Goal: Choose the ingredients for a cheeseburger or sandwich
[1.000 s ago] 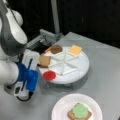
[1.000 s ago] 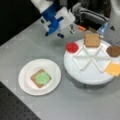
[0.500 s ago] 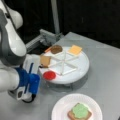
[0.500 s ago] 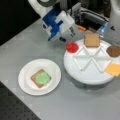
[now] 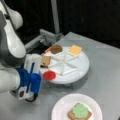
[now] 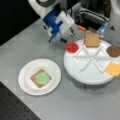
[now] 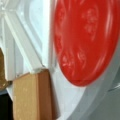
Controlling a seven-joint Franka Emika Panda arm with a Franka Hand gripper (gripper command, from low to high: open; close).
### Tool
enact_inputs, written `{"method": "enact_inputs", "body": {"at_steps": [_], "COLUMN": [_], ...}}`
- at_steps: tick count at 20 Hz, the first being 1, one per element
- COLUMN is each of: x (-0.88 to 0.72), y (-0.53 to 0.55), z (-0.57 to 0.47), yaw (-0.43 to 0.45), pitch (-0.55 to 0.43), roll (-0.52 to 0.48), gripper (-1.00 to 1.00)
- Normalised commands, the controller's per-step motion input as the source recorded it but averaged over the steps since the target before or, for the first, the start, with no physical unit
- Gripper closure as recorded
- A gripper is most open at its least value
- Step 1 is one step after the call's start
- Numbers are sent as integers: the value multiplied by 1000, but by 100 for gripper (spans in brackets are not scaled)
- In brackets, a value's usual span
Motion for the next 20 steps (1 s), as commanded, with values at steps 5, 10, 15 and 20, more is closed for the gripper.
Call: {"method": "enact_inputs", "body": {"at_steps": [5,10,15,20], "x": [213,187,146,140], "y": [40,49,40,25], "z": [-44,-54,-49,-65], "yaw": [-35,-59,-97,-113], "pitch": [20,21,18,17], "roll": [162,143,126,114], "gripper": [-100,-100,-100,-100]}}
